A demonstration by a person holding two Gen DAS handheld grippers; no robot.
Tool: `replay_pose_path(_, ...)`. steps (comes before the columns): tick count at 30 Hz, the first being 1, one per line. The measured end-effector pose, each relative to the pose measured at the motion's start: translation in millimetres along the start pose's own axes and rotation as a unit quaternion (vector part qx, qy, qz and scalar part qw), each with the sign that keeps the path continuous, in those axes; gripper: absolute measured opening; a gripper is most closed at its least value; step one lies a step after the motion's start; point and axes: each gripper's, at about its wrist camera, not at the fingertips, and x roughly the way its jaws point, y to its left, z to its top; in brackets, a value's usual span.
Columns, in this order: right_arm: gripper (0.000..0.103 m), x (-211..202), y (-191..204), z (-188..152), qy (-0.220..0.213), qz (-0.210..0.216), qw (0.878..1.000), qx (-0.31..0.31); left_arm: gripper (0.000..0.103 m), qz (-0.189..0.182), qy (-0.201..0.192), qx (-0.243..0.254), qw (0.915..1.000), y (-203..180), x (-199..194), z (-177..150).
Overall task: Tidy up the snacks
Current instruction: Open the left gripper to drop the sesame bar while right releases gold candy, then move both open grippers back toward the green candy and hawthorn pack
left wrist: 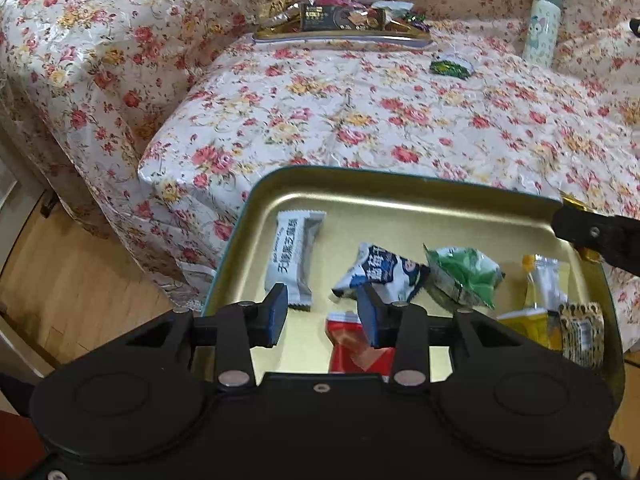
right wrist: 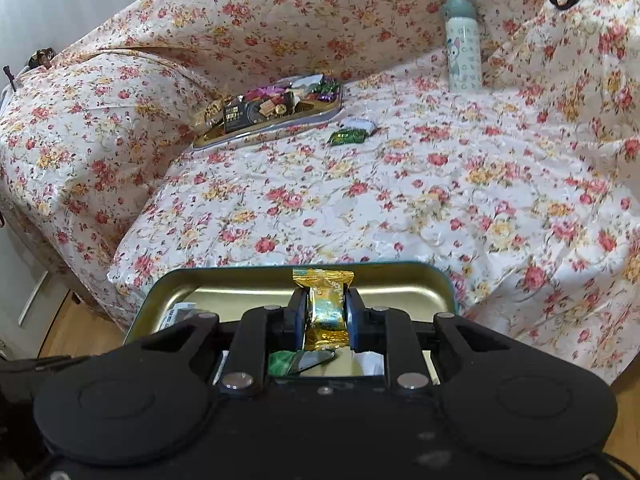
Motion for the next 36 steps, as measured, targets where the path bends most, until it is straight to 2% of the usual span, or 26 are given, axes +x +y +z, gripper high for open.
replay_pose_path(5, 0.022, 2.5, 5.4, -4.8, 0.003, -0.009, 1.000, -0.013, 0.049, 0.001, 0.000, -0.006, 1.0000, 1.1, -0.5, -1.7)
replay_pose_path(8, 0.022, 1.4, 7.2, -5.9, -0.001, -0.007, 1.000, -0.016, 0.053, 0.001, 0.001, -0.010, 0.9999, 2.5, -0.4, -2.4)
replay_pose_path(12, 0.025, -2.4, 8.7, -6.0, -0.012, 0.000, 1.000, -0.017, 0.054, 0.000, 0.001, -0.008, 1.0000, 1.9, -0.4, -2.4)
replay_pose_path(14, 0.029, -4.6, 9.4, -5.5, -0.018, 0.005, 1.000, -0.016, 0.054, 0.000, 0.001, -0.008, 1.0000, 2.3, -0.6, -2.4)
replay_pose_path(16, 0.041, -6.8, 10.1, -5.2, -0.024, 0.005, 1.000, -0.015, 0.054, 0.000, 0.002, -0.008, 1.0000, 2.3, -0.3, -2.5)
replay_pose_path(17, 0.043, -7.7, 10.5, -5.0, -0.026, 0.004, 1.000, -0.015, 0.054, -0.001, 0.002, -0.008, 1.0000, 2.4, -0.3, -2.4)
replay_pose_path(26, 0.050, -4.3, 13.5, -8.2, -0.009, -0.015, 0.999, -0.029, 0.054, 0.001, 0.003, -0.008, 1.0000, 2.2, 0.2, -2.7)
replay_pose_path(31, 0.059, -5.0, 14.5, -9.8, -0.003, -0.029, 0.999, -0.036, 0.055, 0.003, 0.004, -0.010, 0.9999, 3.1, 0.4, -2.7)
replay_pose_path(36, 0.065, -5.8, 14.9, -10.2, -0.003, -0.041, 0.998, -0.042, 0.061, 0.005, 0.002, -0.014, 0.9999, 5.1, -0.1, -2.7)
